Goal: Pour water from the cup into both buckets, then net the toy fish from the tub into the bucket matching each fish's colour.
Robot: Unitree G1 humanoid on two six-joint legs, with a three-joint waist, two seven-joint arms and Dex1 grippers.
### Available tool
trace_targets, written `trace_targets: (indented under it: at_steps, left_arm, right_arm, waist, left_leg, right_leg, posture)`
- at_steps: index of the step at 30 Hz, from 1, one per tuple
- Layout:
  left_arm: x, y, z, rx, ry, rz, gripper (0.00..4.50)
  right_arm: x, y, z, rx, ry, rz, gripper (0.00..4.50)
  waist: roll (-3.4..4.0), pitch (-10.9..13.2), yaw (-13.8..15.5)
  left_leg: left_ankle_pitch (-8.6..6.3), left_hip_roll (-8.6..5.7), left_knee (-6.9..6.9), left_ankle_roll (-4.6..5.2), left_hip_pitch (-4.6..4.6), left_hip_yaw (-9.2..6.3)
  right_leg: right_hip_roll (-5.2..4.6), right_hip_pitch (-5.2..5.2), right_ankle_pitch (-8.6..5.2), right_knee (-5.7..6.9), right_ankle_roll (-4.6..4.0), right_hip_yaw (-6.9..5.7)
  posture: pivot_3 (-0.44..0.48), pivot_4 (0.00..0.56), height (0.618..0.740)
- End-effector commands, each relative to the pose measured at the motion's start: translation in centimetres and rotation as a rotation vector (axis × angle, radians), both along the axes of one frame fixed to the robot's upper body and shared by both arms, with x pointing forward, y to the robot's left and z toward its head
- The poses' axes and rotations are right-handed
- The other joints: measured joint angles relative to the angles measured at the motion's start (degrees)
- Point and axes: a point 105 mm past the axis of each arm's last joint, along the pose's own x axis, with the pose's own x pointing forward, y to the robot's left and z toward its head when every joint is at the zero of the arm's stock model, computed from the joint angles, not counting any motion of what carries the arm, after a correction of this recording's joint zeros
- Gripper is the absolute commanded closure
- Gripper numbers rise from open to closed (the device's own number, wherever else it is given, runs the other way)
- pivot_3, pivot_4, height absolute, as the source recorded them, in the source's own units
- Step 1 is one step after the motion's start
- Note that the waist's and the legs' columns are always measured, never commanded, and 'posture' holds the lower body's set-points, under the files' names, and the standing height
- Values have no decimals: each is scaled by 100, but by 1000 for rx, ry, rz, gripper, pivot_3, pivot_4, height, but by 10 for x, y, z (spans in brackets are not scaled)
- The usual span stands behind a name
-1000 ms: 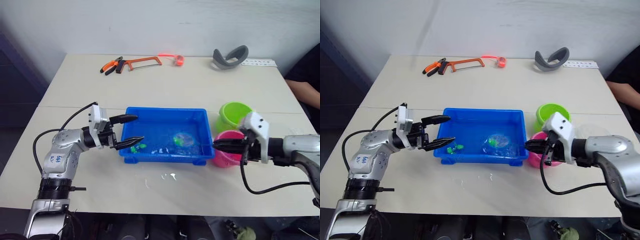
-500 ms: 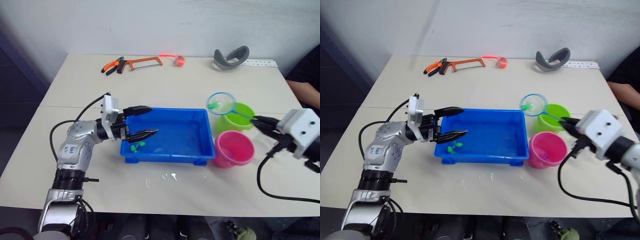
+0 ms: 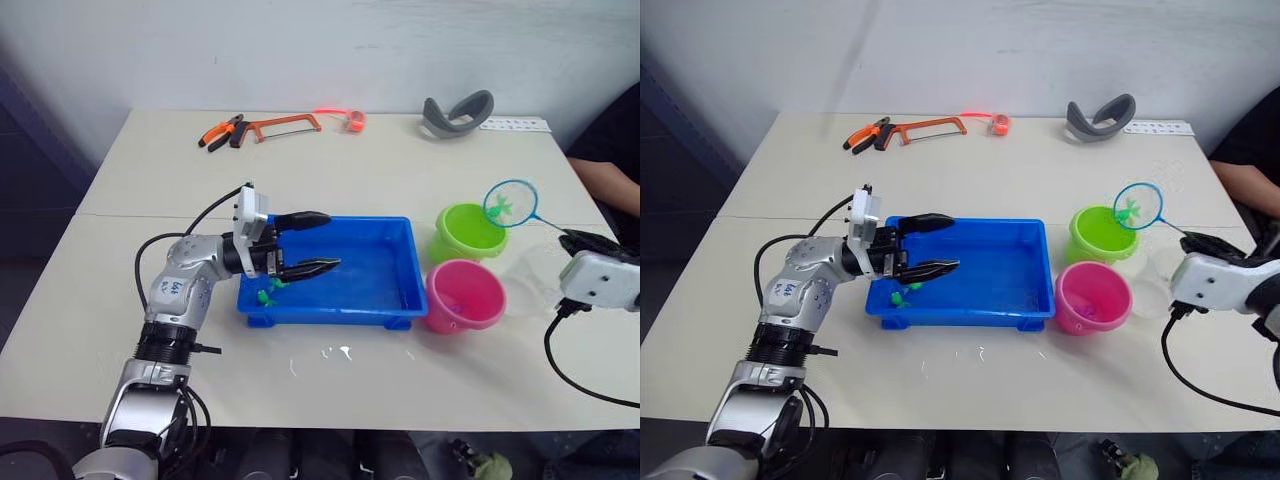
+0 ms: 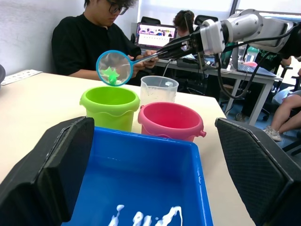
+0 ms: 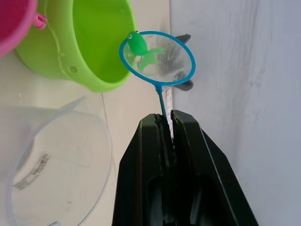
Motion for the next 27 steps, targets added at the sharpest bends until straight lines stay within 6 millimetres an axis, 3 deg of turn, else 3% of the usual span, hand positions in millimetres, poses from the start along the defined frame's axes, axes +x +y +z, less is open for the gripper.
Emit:
trace_targets:
  at_steps: [1, 3, 12, 27]
  left_arm:
    - [-4, -8, 10, -5, -41, -2, 23]
    - [-4, -9, 13, -21, -30, 8, 23]
    - [-11, -27, 20, 41, 9, 4, 23]
    - [6, -38, 21, 95, -16, 73, 23]
  right_arm:
    - [5, 7, 21, -192, -137, 49, 4500]
    - [5, 12, 27, -244, -208, 93, 4500]
    - [6, 2, 9, -367, -152, 164, 4500]
    - [2, 13, -6, -534, -170, 313, 4500]
  waist:
    - [0, 0, 0]
    - [0, 0, 4]
    - [1, 0, -3]
    - [1, 0, 3]
  left_leg:
    - [0, 0, 0, 0, 0, -1]
    - [1, 1, 0, -1, 0, -2]
    - [2, 0, -1, -1, -2, -6]
    - [8, 6, -3, -11, 0, -8]
  right_leg:
    - [0, 0, 0, 0, 0, 0]
    - [-4, 0, 0, 0, 0, 0]
    - [-1, 4, 0, -5, 0, -1]
    - [22, 4, -1, -7, -1, 16]
  posture:
    - [0, 150, 740]
    - [0, 150, 740]
    - [0, 150, 740]
    - [0, 150, 740]
